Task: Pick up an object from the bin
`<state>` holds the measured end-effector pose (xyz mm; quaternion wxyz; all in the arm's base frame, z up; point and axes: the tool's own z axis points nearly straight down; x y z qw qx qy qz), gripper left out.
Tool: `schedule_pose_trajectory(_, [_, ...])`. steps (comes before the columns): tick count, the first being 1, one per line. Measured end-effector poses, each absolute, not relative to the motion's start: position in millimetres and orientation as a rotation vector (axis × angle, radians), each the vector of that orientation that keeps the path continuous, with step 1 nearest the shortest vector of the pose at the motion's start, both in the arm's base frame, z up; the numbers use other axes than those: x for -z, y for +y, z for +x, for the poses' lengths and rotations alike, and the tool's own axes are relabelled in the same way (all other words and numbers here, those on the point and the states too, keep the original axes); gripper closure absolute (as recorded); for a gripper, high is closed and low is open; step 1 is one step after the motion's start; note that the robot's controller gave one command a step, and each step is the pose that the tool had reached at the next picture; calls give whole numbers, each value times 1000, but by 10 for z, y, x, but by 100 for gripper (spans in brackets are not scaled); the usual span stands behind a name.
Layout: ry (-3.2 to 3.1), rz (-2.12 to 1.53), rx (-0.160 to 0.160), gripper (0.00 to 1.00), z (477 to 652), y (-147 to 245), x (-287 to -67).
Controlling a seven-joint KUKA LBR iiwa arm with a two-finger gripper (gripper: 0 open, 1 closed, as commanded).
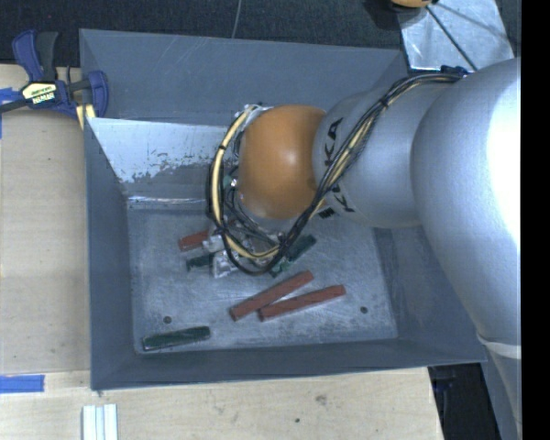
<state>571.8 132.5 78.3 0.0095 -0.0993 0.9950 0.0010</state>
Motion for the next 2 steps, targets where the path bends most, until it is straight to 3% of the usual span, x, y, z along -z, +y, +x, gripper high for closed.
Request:
schedule_pose_trajectory(1, [3107, -310, -3, 100, 5718, 1326, -783])
schedule_pose_trajectory(2, [3126, -315, 1, 100, 5743, 1398, -1062])
